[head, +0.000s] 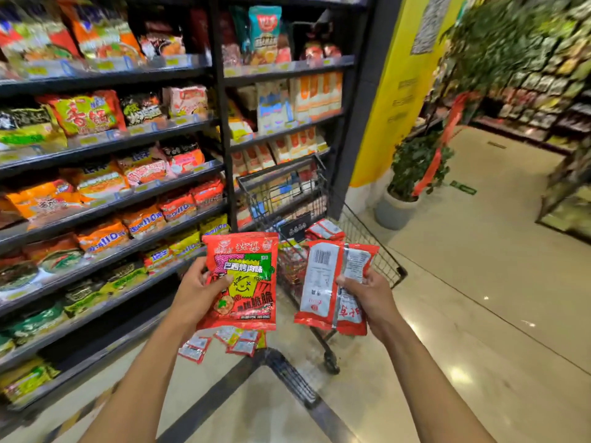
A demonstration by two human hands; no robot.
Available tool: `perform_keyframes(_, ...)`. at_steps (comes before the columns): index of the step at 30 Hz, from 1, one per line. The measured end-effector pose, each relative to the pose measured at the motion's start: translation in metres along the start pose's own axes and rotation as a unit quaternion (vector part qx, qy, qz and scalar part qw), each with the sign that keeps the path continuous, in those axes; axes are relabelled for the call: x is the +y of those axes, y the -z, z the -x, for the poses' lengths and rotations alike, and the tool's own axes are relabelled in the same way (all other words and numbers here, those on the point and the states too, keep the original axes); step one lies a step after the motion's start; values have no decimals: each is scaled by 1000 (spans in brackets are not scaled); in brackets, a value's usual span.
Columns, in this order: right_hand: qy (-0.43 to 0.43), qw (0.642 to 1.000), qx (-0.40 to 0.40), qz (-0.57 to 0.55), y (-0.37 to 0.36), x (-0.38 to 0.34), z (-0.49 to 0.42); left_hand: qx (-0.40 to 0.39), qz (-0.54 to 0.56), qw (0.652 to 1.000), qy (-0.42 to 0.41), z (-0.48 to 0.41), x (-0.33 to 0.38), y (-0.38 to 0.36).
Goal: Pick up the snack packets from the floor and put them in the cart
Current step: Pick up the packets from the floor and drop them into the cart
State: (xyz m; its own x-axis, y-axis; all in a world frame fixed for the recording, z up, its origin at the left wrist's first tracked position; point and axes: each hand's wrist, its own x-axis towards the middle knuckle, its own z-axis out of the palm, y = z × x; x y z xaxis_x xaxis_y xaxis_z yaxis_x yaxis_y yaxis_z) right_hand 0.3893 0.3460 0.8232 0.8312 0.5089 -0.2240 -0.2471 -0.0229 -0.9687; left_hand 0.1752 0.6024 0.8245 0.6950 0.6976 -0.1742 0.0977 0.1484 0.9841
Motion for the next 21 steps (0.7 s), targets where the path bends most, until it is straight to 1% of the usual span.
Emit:
perform_keyframes(4,12,1000,11,-9,65,-12,15,-15,4,1000,-27,18,0,-68)
perform_keyframes(9,23,999,32,-9,163,-29,11,-31,13,999,-31,26,-7,-169)
perform_keyframes(13,30,999,42,4,247,-46,-6,-17,31,998,-46,27,-14,-265)
perform_keyframes(17,35,998,37,23,318,-60,-26,-13,53,998,-35,22,-26,-347)
perform_keyframes(21,17,999,36,26,370,-67,-50,1,60,998,-14,11,-37,-401)
